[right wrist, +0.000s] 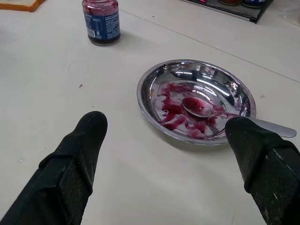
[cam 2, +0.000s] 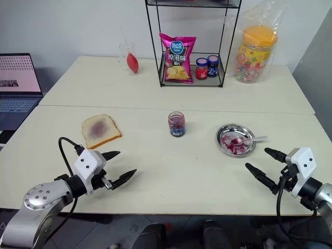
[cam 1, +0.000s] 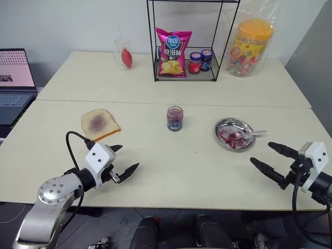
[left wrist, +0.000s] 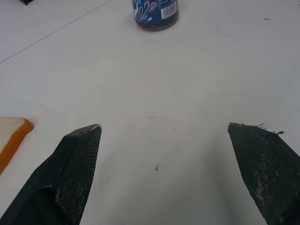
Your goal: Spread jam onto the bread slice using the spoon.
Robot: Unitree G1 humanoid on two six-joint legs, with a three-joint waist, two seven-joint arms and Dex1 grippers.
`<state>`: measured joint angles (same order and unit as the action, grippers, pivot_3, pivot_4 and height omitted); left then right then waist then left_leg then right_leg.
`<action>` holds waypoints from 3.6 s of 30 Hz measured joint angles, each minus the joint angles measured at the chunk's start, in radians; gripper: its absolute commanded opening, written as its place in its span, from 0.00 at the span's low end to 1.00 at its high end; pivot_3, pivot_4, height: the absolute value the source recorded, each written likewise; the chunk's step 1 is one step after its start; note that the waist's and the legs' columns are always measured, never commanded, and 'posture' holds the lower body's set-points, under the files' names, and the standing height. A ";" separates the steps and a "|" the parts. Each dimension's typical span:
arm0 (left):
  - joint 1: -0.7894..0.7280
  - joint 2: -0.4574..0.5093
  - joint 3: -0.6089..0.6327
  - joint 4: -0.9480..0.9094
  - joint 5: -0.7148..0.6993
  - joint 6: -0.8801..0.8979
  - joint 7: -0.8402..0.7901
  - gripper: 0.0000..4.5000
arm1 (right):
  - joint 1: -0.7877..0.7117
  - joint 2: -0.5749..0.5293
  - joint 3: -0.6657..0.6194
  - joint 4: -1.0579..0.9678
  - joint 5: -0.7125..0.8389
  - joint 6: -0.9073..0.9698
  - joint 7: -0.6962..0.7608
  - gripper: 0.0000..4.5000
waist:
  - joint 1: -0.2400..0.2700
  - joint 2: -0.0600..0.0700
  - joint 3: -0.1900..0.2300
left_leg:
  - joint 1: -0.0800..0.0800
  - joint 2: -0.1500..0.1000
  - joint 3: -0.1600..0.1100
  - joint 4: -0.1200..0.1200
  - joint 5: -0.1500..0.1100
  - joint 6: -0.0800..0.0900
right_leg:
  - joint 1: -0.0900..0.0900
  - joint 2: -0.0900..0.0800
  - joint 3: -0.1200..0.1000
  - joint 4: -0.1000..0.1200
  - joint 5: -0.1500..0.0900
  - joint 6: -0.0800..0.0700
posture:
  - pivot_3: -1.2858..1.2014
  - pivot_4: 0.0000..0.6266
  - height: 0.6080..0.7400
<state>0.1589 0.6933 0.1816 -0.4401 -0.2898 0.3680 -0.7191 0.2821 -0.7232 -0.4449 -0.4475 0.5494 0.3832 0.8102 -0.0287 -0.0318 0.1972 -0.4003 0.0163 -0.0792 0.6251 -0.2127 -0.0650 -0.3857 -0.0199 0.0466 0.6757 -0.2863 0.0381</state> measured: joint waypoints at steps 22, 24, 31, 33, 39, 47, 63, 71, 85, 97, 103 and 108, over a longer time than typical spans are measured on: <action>0.024 -0.021 -0.019 -0.015 0.009 -0.062 -0.024 1.00 | 0.018 0.019 0.051 0.000 -0.019 -0.007 0.021 0.99 | 0.001 0.000 0.000 | 0.000 0.000 0.000 0.000 0.000 0.000 | 0.000 0.000 0.000 0.000 0.000 0.000 | 0.52 0.24 1.00; 0.010 -0.038 -0.019 -0.008 0.023 -0.092 -0.007 1.00 | 0.018 0.019 0.060 -0.004 -0.019 -0.007 0.026 0.99 | 0.001 0.000 0.000 | 0.000 0.000 0.000 0.000 0.000 0.000 | 0.000 0.000 0.000 0.000 0.000 0.000 | 0.52 0.24 1.00; -0.116 -0.154 0.127 0.118 -0.022 -0.018 0.193 1.00 | -0.085 0.015 0.139 -0.049 -0.018 0.043 -0.013 0.99 | -0.003 0.000 0.000 | 0.001 0.001 -0.001 0.002 0.000 0.000 | 0.000 0.001 -0.002 0.002 0.000 0.000 | 0.52 0.24 1.00; -0.174 -0.176 0.213 0.180 -0.057 0.046 0.276 1.00 | -0.147 0.012 0.189 -0.071 -0.006 0.093 -0.027 0.99 | -0.002 0.000 0.000 | 0.001 0.001 -0.001 0.001 0.000 0.000 | -0.001 0.001 -0.002 0.003 0.001 0.001 | 0.52 0.24 1.00; -0.379 -0.211 0.338 0.395 -0.101 0.143 0.478 1.00 | -0.431 0.024 0.359 -0.077 0.015 0.235 -0.069 0.99 | -0.001 -0.001 0.000 | -0.001 -0.001 -0.001 0.002 0.000 0.000 | -0.001 0.000 -0.002 0.002 0.005 0.009 | 0.52 0.24 1.00; -0.555 -0.200 0.360 0.637 -0.121 0.289 0.582 1.00 | -0.646 0.064 0.500 -0.028 -0.014 0.298 -0.077 0.99 | 0.002 -0.003 0.000 | -0.002 -0.001 -0.002 0.002 0.000 -0.001 | -0.002 0.000 -0.003 0.002 0.005 0.009 | 0.52 0.24 1.00; -0.750 -0.247 0.406 0.747 -0.182 0.517 0.735 0.63 | -0.694 0.063 0.541 -0.021 -0.012 0.317 -0.022 1.00 | -0.001 -0.003 0.000 | -0.001 -0.002 -0.002 0.002 0.000 -0.001 | -0.002 0.000 -0.003 0.003 0.006 0.009 | 0.52 0.24 1.00; -0.760 -0.253 0.423 0.756 -0.182 0.524 0.778 0.25 | -0.694 0.052 0.526 -0.044 0.023 0.325 -0.003 1.00 | 0.000 -0.003 0.000 | -0.001 -0.002 -0.002 0.002 0.000 -0.001 | -0.002 -0.001 -0.003 0.003 0.006 0.010 | 0.52 0.24 1.00; -0.754 -0.279 0.444 0.739 -0.198 0.515 0.798 0.01 | -0.745 0.073 0.503 -0.046 0.078 0.334 -0.004 1.00 | 0.000 -0.003 0.000 | -0.001 -0.002 -0.002 0.002 0.000 -0.002 | -0.002 -0.001 -0.003 0.003 0.006 0.010 | 0.52 0.24 1.00; -0.657 -0.316 0.450 0.595 -0.260 0.543 0.744 0.01 | -0.767 0.077 0.503 -0.017 0.094 0.336 -0.004 1.00 | 0.000 -0.004 0.000 | -0.002 -0.002 -0.002 0.002 0.000 -0.002 | -0.002 -0.001 -0.003 0.002 0.006 0.010 | 0.52 0.24 1.00; -0.509 -0.291 0.410 0.381 -0.430 0.731 0.572 0.01 | -0.742 0.051 0.470 -0.023 0.105 0.350 -0.004 1.00 | 0.001 -0.004 0.001 | -0.002 -0.002 -0.002 0.001 -0.001 -0.002 | -0.002 -0.002 -0.003 0.002 0.006 0.009 | 0.52 0.24 1.00; -0.461 -0.273 0.377 0.260 -0.589 0.882 0.467 0.01 | -0.666 -0.018 0.420 -0.055 0.141 0.377 0.013 1.00 | 0.002 -0.004 0.001 | -0.002 -0.002 -0.002 0.002 0.000 -0.002 | -0.002 -0.002 -0.002 0.001 0.006 0.010 | 0.52 0.24 1.00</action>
<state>-0.3021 0.4203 0.5587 -0.1802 -0.8788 1.2501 -0.2519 -0.3843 -0.7411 -0.0245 -0.5021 0.6903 0.7601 0.8236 -0.0270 -0.0361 0.1983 -0.4022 0.0140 -0.0809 0.6269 -0.2132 -0.0672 -0.3875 -0.0215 0.0444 0.6771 -0.2808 0.0478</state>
